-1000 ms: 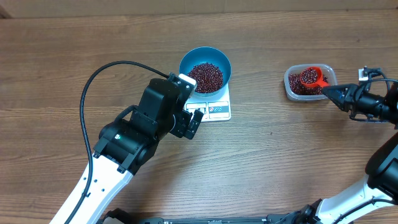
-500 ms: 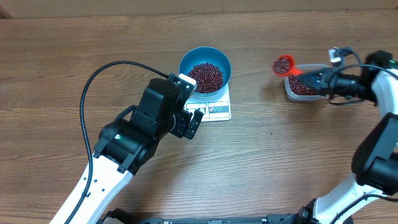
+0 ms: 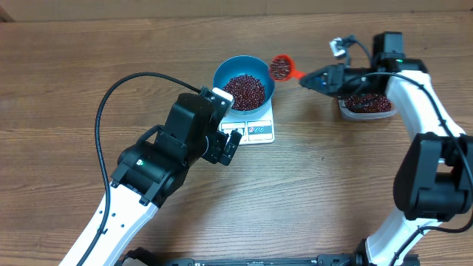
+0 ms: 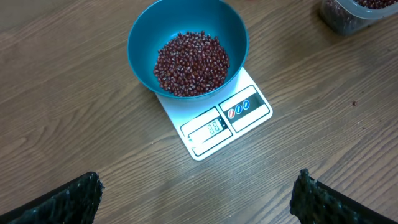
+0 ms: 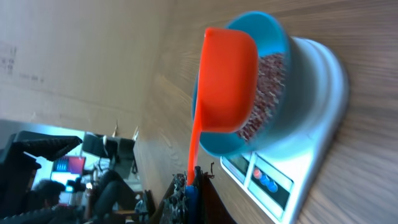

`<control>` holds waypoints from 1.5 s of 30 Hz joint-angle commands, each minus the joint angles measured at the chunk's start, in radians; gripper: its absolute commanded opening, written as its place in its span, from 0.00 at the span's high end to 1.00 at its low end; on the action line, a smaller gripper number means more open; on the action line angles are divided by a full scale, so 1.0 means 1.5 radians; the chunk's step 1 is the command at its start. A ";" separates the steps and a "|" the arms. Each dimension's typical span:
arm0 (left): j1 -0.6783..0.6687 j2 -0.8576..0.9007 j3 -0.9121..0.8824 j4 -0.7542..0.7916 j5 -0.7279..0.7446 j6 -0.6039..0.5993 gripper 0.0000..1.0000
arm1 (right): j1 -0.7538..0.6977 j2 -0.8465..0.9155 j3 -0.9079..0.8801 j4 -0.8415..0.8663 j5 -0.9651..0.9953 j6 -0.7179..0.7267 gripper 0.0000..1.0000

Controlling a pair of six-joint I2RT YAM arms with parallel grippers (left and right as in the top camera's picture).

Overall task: Scoop item into bowl and weigh 150g on scale
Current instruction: 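Lift the filled red cup and carry it over the teal bowl, then tilt the red cup with the right gripper to pour into bowl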

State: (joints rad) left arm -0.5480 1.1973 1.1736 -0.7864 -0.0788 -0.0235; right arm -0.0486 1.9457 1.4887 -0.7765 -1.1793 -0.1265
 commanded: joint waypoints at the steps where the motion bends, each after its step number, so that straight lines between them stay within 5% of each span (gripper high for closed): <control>1: 0.003 0.004 0.002 0.001 0.001 -0.007 0.00 | 0.031 -0.031 0.018 0.037 -0.007 0.033 0.96; 11: 0.003 0.004 0.002 0.001 0.001 -0.007 0.00 | 0.117 -0.031 0.018 0.106 0.247 0.005 0.96; 29: 0.003 0.004 0.002 0.001 0.001 -0.007 0.00 | 0.192 -0.080 0.021 0.099 0.381 -0.171 0.96; 45: 0.003 0.004 0.002 0.001 0.001 -0.007 0.00 | 0.256 -0.131 0.021 0.062 0.628 -0.334 0.96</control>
State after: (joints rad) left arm -0.5480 1.1973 1.1736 -0.7864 -0.0788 -0.0235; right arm 0.3122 1.8107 1.4906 -0.6823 -0.3359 -0.5491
